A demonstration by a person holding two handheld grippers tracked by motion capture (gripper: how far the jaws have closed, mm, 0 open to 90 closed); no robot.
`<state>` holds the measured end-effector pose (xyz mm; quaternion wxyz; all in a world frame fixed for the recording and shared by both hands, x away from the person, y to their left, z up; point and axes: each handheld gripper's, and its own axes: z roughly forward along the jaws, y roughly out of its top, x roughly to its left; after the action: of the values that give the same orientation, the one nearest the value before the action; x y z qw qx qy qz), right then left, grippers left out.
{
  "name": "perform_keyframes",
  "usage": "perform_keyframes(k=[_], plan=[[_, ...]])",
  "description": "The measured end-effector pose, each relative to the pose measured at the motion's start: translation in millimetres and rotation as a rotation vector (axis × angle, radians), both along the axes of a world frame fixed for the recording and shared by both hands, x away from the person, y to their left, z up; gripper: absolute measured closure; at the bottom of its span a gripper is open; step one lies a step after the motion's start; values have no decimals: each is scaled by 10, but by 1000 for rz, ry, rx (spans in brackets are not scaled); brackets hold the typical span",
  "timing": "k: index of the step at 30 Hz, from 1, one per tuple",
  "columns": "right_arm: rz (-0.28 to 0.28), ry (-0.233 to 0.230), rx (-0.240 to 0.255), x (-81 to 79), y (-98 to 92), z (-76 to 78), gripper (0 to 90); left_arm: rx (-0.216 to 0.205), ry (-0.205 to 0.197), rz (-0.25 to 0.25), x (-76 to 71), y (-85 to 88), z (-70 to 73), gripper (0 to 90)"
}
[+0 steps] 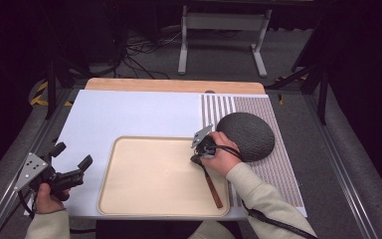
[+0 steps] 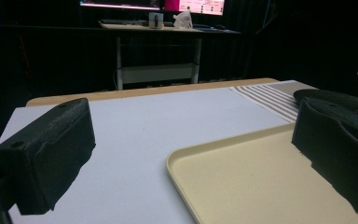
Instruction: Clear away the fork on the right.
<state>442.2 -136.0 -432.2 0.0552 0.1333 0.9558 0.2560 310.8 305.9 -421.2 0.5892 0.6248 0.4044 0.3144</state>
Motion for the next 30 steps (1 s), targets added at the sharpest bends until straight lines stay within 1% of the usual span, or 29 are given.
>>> perform_keyframes(k=[3,9,11,14,17,19,30], plan=[[-12,-11,0,27,-36,0,897,2,0,0,0,-5,0,0],[-42,-13,-4,59,-111,6,898,2,2,-2,0,-8,-1,0],[-44,-14,-8,69,-132,8,898,1,1,-1,0,-9,-2,0],[-65,-17,-12,88,-189,13,898,2,2,-2,0,-10,-1,0],[-76,-16,-13,94,-212,13,898,3,2,-2,-1,-10,-1,0],[-102,-11,-14,108,-256,17,898,0,2,-1,-1,-16,-1,0],[-143,-15,-17,148,-342,23,897,-1,0,-4,-4,-27,6,0]])
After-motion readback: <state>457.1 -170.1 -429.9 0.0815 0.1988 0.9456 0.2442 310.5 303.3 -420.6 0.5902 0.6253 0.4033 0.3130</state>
